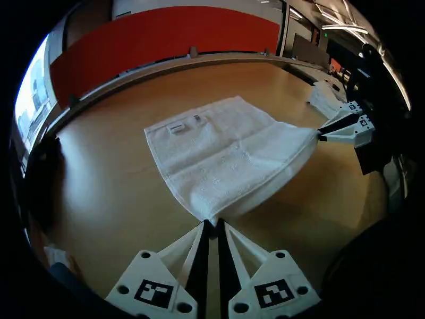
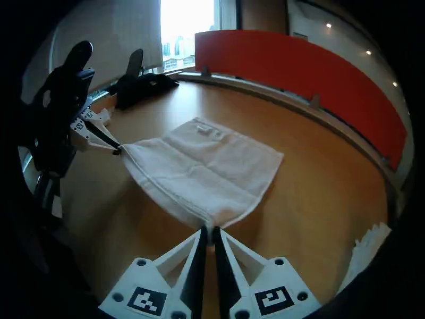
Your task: Fold towel
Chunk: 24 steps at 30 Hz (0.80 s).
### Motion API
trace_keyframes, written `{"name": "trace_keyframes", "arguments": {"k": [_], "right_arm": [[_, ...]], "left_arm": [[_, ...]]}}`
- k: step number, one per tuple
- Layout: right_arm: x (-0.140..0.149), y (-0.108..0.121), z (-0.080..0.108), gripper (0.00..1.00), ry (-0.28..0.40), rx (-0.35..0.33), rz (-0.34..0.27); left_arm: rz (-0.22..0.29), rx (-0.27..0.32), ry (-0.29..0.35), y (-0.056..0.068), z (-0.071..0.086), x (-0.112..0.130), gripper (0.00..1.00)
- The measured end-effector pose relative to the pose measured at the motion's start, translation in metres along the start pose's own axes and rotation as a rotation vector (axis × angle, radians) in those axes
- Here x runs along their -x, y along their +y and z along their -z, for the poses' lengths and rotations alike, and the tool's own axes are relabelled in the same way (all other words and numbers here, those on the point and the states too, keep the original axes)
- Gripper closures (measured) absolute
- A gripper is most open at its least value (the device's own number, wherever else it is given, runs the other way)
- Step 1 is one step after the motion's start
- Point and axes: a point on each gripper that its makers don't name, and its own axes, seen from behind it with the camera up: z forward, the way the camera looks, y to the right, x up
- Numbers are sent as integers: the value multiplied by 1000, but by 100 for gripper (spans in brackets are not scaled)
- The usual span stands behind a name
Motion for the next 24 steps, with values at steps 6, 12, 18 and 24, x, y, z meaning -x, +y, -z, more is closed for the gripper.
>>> {"name": "trace_keyframes", "arguments": {"k": [6, 12, 18, 24], "right_arm": [[-19, -2, 20, 90, 25, -2, 3], [-30, -6, 40, 90, 29, -7, 30], [-36, -12, 55, 90, 26, -13, 39], [-41, -18, 69, 90, 30, -22, 29]], "left_arm": [[0, 7, -5, 5, 19, -9, 89], [10, 19, -16, 12, 38, -15, 89], [24, 35, -23, 18, 54, -19, 89], [23, 49, -24, 21, 68, -24, 89]]}}
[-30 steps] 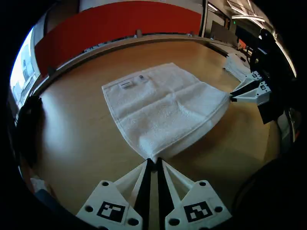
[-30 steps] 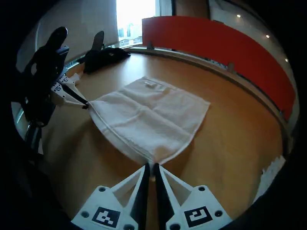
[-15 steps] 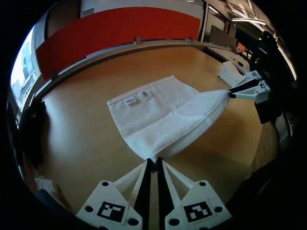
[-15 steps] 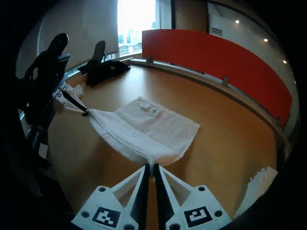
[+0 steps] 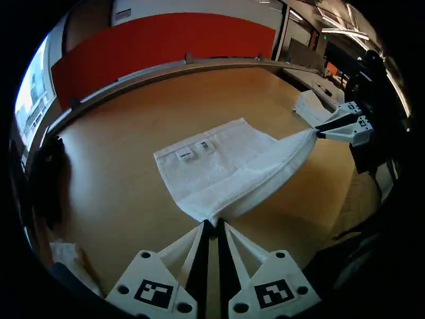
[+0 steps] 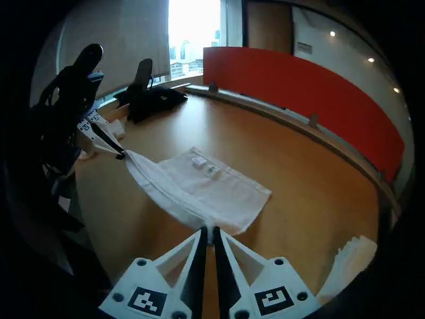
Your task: Fold towel
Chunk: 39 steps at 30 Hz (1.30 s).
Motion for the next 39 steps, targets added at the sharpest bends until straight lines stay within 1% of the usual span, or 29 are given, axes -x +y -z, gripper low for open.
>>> {"name": "trace_keyframes", "arguments": {"k": [3, 6, 12, 18, 24, 30, 33, 39], "right_arm": [[-1, -2, 5, 90, 0, -2, -2], [0, -3, 8, 90, -3, -6, -1], [3, -3, 6, 90, -13, -10, -1], [-1, 3, 0, 91, -12, -4, 3], [-7, 16, -12, 91, -8, 2, 0], [-10, 31, -29, 91, -11, 9, 1], [-12, 39, -37, 91, -15, 14, 2], [-13, 51, -55, 91, -28, 15, -2]], "left_arm": [[-5, 5, 4, 1, 5, -3, 89], [-8, 8, 2, 2, 8, -3, 89], [-5, 4, -6, 2, 3, -2, 89], [21, 2, -8, -1, -4, -5, 89], [71, -8, -3, -9, -15, -14, 89], [116, -13, -1, -21, -31, -25, 89], [127, -17, 6, -28, -39, -33, 89], [124, -35, -1, -42, -58, -42, 90]]}}
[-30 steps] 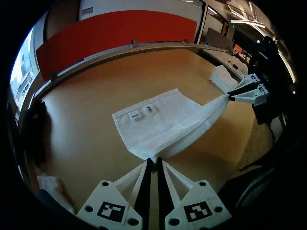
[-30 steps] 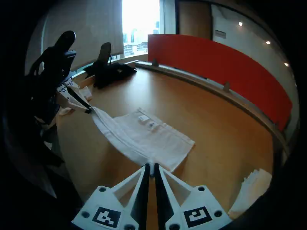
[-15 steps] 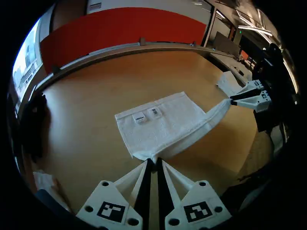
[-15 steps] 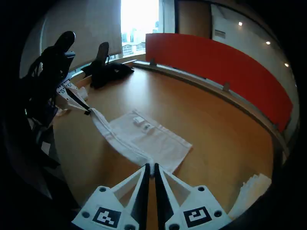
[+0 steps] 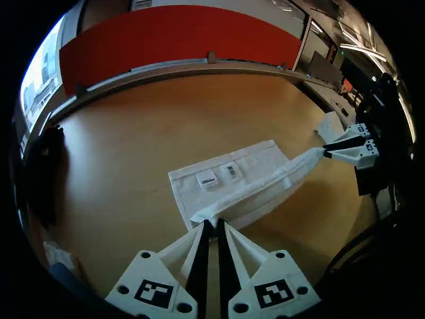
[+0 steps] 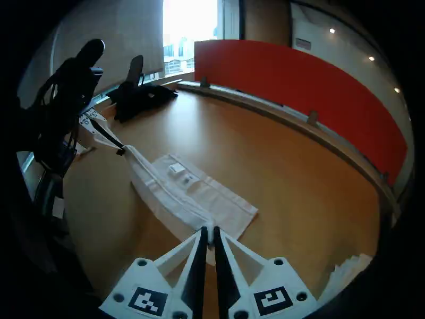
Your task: Fold towel
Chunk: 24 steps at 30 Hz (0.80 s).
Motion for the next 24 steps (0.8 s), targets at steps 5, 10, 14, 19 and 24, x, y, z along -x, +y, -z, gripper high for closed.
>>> {"name": "trace_keyframes", "arguments": {"k": [5, 10, 14, 19, 24], "right_arm": [[4, 6, -13, 91, -19, 2, 2], [12, 10, -25, 91, -45, 0, -4], [19, 12, -36, 91, -60, -1, -16], [25, 17, -49, 91, -78, 2, -30], [30, 23, -59, 91, -92, 16, -29]], "left_arm": [[-9, -7, -12, -7, -15, -3, 89], [-11, -11, -27, -12, -29, -1, 89], [-16, -17, -43, -15, -40, 5, 89], [-32, -25, -50, -19, -55, 7, 89], [-45, -29, -45, -21, -66, 6, 89]]}}
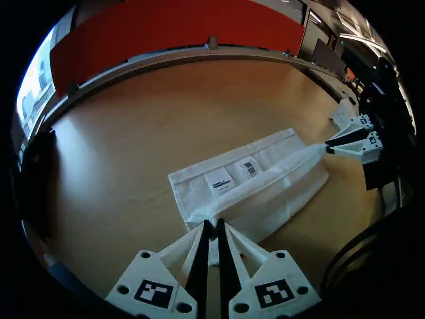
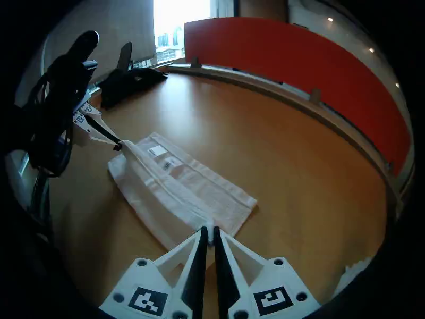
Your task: Fold towel
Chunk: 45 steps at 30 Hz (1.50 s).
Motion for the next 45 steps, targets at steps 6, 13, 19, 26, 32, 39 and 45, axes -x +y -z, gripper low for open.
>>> {"name": "trace_keyframes", "arguments": {"k": [6, 13, 19, 26, 32, 39, 45], "right_arm": [[2, 6, -11, 87, -9, 20, 2], [4, 17, -22, 66, -23, 55, 11], [3, 28, -27, 44, -30, 90, 23], [-1, 42, -30, 26, -29, 128, 14], [-8, 55, -29, 12, -17, 170, 11], [-17, 63, -24, 3, 2, 197, 11], [-21, 65, -17, 3, 17, 209, 3]], "left_arm": [[-14, -14, 3, -4, -11, -2, 86], [-33, -33, 14, -9, -20, -8, 73], [-51, -59, 21, -18, -24, -13, 59], [-63, -99, 22, -31, -27, -17, 41], [-51, -104, 31, -36, -25, -23, 23], [-39, -111, 51, -41, -19, -28, 6], [-27, -119, 61, -44, -13, -27, 5]]}}
